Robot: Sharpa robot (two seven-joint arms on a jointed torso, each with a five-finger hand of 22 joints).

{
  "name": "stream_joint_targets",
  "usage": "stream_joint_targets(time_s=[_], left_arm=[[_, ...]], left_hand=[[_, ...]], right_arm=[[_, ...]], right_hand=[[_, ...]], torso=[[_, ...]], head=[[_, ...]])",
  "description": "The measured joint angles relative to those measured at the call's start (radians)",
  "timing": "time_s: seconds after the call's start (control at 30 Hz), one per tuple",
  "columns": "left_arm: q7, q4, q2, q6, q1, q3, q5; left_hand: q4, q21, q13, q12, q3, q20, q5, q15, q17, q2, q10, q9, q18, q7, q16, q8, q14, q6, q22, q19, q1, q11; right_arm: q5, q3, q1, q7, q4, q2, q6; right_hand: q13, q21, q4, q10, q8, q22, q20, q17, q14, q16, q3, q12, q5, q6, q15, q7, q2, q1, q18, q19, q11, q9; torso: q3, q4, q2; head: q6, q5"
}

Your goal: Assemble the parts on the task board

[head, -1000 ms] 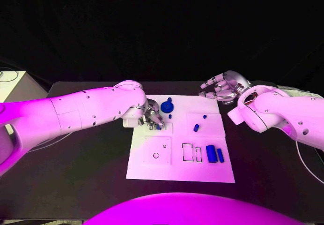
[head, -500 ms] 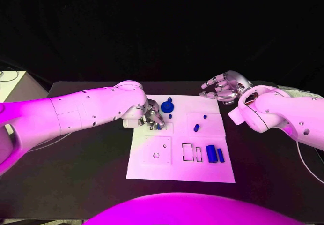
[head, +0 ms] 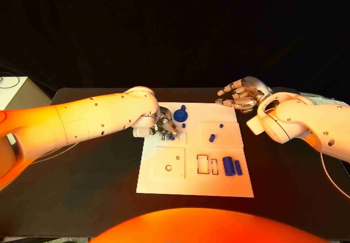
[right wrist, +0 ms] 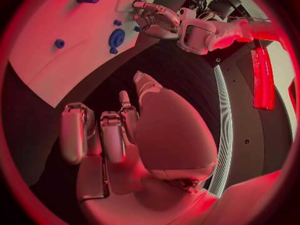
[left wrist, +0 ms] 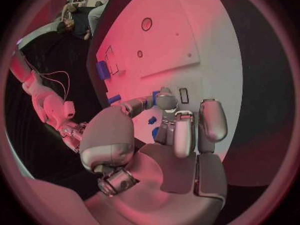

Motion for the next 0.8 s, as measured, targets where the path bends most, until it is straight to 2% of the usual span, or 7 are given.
stream_joint_targets(time_s=[0.13,0.17,0.23,0.37,0.47,0.57,0.8], left_arm=[[0.000,-0.002,0.001,0.001,0.000,0.000,0.000],[0.000,-0.003,0.001,0.001,0.000,0.000,0.000],[0.000,-0.004,0.002,0.001,0.000,0.000,0.000],[0.000,-0.006,0.003,0.001,0.000,0.000,-0.001],[0.000,-0.008,0.003,0.001,-0.001,0.000,-0.002],[0.000,-0.009,0.003,0.000,-0.001,-0.001,-0.005],[0.000,-0.010,0.002,-0.001,-0.002,-0.001,-0.013]], left_hand=[[-0.020,-0.004,-0.002,-0.004,-0.020,0.000,0.000,0.000,0.000,-0.004,0.005,0.004,0.000,-0.005,0.000,-0.004,0.000,0.005,0.000,0.000,-0.009,-0.001],[-0.021,-0.004,-0.002,-0.004,-0.021,0.000,0.000,0.000,0.000,-0.009,0.005,0.004,0.000,-0.006,0.000,-0.004,0.000,0.006,0.000,0.000,-0.014,-0.001],[-0.050,-0.004,-0.003,-0.004,-0.001,0.000,0.000,0.000,0.000,-0.019,0.006,0.006,0.000,-0.009,0.000,-0.005,0.000,0.009,0.000,0.000,-0.024,0.000],[-0.063,-0.004,-0.005,-0.008,-0.015,0.004,0.000,-0.001,0.000,-0.037,0.007,0.008,0.000,-0.018,0.000,-0.011,-0.001,0.018,0.000,0.004,-0.026,0.001],[-0.042,-0.008,-0.006,-0.008,-0.055,0.004,-0.001,-0.001,0.000,-0.052,0.008,0.011,0.000,-0.026,0.000,-0.014,-0.001,0.027,-0.001,0.004,-0.024,-0.001],[-0.021,-0.008,-0.009,-0.008,-0.100,0.004,-0.005,-0.003,0.000,-0.058,0.010,0.014,0.000,-0.057,0.000,-0.021,-0.003,0.058,-0.002,0.004,-0.023,-0.003],[0.007,-0.008,-0.010,-0.008,-0.146,0.004,-0.005,-0.003,0.000,-0.064,0.009,0.016,0.000,-0.073,0.000,-0.025,-0.003,0.073,-0.002,0.004,-0.019,-0.004]], right_arm=[[0.000,0.000,0.000,0.000,0.000,-0.001,0.000],[0.000,0.000,0.000,0.000,0.000,-0.001,0.000],[0.000,0.000,0.000,0.000,0.000,-0.001,0.000],[0.000,0.000,0.000,0.000,0.000,-0.001,0.000],[0.000,0.000,0.000,0.001,0.000,-0.002,0.000],[0.000,0.000,0.000,0.001,0.000,-0.002,0.000],[0.000,0.000,0.000,0.002,0.000,-0.002,0.001]], right_hand=[[0.000,0.000,0.000,0.000,0.000,0.000,0.000,0.000,0.000,0.000,0.000,0.000,0.000,0.000,0.000,0.000,0.000,0.000,0.000,0.000,0.000,0.000],[0.000,-0.004,0.000,0.000,0.000,0.000,0.000,0.000,0.000,0.000,0.000,0.000,0.000,0.000,0.000,0.000,0.000,0.000,0.000,0.000,0.000,0.000],[0.000,-0.005,0.000,0.000,0.000,0.000,0.000,0.000,0.000,0.000,0.000,0.000,0.000,0.000,0.000,0.000,0.000,0.000,0.000,0.000,0.000,0.000],[0.000,-0.005,0.000,-0.004,0.000,0.000,0.004,0.000,0.000,-0.004,0.000,0.000,0.000,0.000,0.000,0.000,0.000,0.000,0.000,-0.004,0.004,0.000],[0.000,-0.009,0.000,-0.004,0.000,0.000,0.004,0.000,0.000,-0.004,0.000,-0.002,0.000,-0.004,0.000,-0.004,0.000,0.000,0.000,-0.004,0.004,0.000],[0.000,-0.009,0.000,-0.004,0.000,0.000,0.004,0.000,0.000,-0.004,0.000,-0.004,0.000,-0.007,0.000,-0.001,-0.004,-0.004,0.000,-0.004,0.004,-0.001],[0.000,-0.020,0.000,-0.011,0.000,0.000,0.007,0.000,0.000,-0.008,0.000,-0.009,0.000,-0.007,0.000,0.000,-0.005,-0.005,0.000,-0.007,0.004,-0.001]], torso=[[0.0000,-0.0004,0.000],[0.0000,-0.0004,0.000],[0.0000,-0.0004,0.000],[0.0000,-0.0003,0.000],[0.0000,-0.0002,0.000],[0.0000,0.0000,0.000],[0.0000,0.0001,0.000]], head=[[0.000,-0.001],[0.000,-0.001],[0.000,-0.001],[0.000,-0.002],[0.000,-0.002],[0.000,-0.002],[0.000,-0.002]])
